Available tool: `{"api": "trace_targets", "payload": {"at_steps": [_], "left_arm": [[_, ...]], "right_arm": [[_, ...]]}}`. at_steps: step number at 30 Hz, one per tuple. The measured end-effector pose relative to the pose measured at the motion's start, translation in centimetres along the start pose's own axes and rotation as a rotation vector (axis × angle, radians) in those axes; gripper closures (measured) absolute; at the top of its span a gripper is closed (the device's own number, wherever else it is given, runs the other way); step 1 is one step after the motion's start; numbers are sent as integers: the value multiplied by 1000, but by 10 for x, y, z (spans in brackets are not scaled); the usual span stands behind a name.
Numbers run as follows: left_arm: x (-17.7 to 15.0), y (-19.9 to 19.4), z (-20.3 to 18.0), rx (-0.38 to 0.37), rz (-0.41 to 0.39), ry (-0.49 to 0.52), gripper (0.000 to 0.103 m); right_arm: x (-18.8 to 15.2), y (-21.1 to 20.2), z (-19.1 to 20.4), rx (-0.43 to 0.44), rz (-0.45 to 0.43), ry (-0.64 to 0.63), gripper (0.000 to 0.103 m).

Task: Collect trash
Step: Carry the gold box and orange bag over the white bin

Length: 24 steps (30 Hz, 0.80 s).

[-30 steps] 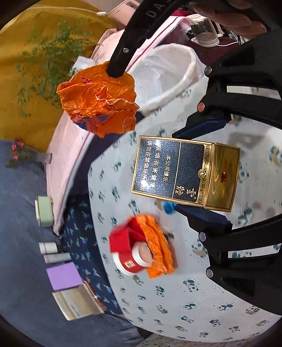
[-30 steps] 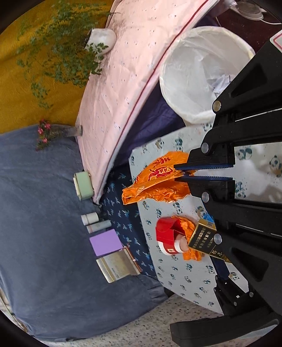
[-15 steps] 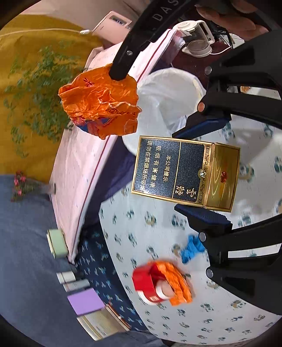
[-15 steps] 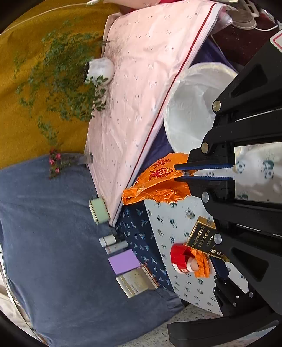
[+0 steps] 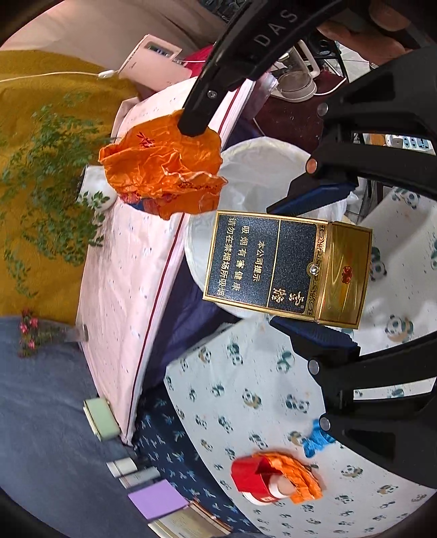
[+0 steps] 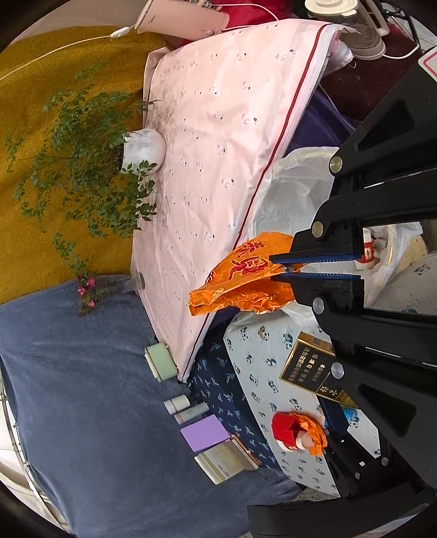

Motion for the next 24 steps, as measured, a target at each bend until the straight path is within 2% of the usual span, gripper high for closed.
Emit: {"api": "trace_targets", "payload": {"at_steps": [9, 18, 24], "left_arm": [[5, 19, -17, -22, 23, 26, 46], [6, 35, -17, -28, 40, 35, 46], [5, 42, -15, -27, 51, 31, 46]], "right_arm": [[-4, 11, -21, -19, 19, 31, 98], [-8, 22, -30, -34, 39, 44, 98], [-9, 27, -39, -42, 39, 88, 89]]}}
Point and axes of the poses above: each gripper's, at about its wrist camera, not at the fingertips, and y roughly the way its jaws point, z to its left, x to its top, the point moved 8 cm from there along y, roughly the way its jaws point, and after that the axes turned 8 degrees about -x, right-handed, at the moved point
